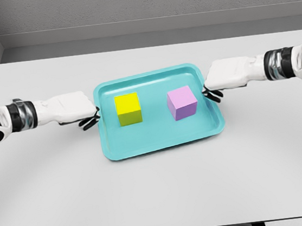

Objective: Push two cubes

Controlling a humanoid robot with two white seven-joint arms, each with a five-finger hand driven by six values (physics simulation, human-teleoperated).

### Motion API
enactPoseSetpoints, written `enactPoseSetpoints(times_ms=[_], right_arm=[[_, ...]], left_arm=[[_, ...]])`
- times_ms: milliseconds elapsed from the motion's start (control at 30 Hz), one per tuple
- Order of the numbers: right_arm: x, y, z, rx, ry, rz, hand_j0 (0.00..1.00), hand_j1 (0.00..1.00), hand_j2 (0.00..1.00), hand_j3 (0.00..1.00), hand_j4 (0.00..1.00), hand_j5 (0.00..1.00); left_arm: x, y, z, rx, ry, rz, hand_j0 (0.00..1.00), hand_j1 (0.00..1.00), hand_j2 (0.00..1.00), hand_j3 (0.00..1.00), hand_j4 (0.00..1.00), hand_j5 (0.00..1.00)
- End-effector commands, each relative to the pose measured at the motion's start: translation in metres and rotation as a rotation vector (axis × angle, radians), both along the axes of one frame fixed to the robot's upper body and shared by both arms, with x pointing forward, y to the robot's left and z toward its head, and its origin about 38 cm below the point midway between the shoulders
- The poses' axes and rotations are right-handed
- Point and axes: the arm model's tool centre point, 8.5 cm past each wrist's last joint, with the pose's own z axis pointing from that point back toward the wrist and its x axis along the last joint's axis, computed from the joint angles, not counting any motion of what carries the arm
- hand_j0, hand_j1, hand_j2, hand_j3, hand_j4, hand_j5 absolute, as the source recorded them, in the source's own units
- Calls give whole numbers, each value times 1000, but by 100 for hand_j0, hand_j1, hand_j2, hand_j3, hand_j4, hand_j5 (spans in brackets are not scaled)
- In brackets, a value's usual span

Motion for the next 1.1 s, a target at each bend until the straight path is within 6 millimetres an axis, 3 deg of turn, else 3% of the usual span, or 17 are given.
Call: enactPoseSetpoints(times_ms=[0,133,167,367,533,633,733,767,1067], right_arm=[[5,0,-7,-1,14,-17,17,17,17,17,17,17],[7,11,-18,-8,38,-2,17,17,17,17,17,17],[7,14,-21,-24,40,7,17,17,17,17,17,17],[5,17,-24,-34,46,16,18,18,18,18,18,18],[4,18,-26,-40,50,22,19,19,19,19,19,19],[6,13,-23,-39,44,10,19,19,19,19,19,19],[25,-15,-32,-47,75,-101,19,19,19,19,19,19],[25,-16,-33,-49,77,-103,19,19,19,19,19,19],[20,17,-52,-59,115,-31,20,20,20,20,20,20]], left_arm=[[1,-6,-6,7,4,-3,0,0,0,0,0,0],[9,-15,-9,29,-18,-2,0,0,0,0,0,0],[14,-25,-11,39,-28,-5,0,0,0,0,0,0],[24,-26,-23,71,-20,23,0,0,0,0,0,0],[26,-28,-20,68,-24,23,0,0,0,0,0,0],[29,-39,-19,54,-30,12,0,0,0,0,0,0],[30,-38,-21,54,-23,18,0,0,0,0,0,0],[30,-41,-21,49,-22,14,0,0,0,0,0,0],[31,-56,-22,54,-39,-7,0,0,0,0,0,0]])
